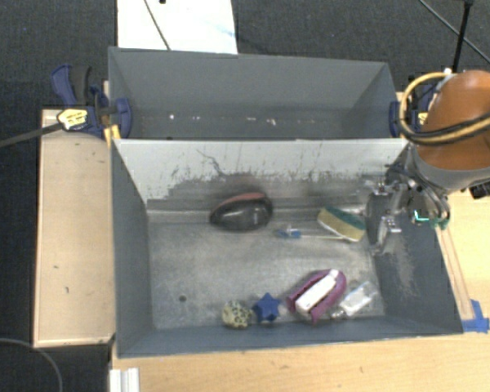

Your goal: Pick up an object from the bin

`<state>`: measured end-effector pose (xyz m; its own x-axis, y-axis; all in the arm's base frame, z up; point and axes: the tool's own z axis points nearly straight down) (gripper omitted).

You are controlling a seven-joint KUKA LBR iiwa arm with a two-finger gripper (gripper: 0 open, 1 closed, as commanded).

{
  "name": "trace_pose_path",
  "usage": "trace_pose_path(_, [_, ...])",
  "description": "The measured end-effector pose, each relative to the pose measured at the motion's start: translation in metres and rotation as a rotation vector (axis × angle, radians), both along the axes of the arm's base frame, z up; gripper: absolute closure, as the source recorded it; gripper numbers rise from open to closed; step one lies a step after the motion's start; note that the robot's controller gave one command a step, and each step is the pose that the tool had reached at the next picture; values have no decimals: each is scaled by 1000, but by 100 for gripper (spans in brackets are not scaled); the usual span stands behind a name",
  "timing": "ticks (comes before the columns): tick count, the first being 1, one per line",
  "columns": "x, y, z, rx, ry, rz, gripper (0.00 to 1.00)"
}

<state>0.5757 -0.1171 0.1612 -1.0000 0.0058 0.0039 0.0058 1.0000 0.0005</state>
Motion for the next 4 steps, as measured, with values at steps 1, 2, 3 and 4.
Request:
trace_pose_path(1, [7, 31, -90, 2, -3, -16, 0])
trace_pose_path(2, [18, 73, -36, 0, -13, 38, 0])
trace_pose_path(3, [-3, 81, -93, 1, -5, -69, 0])
trace_pose_path(4, [-2, 80, -91, -1, -7, -64, 100])
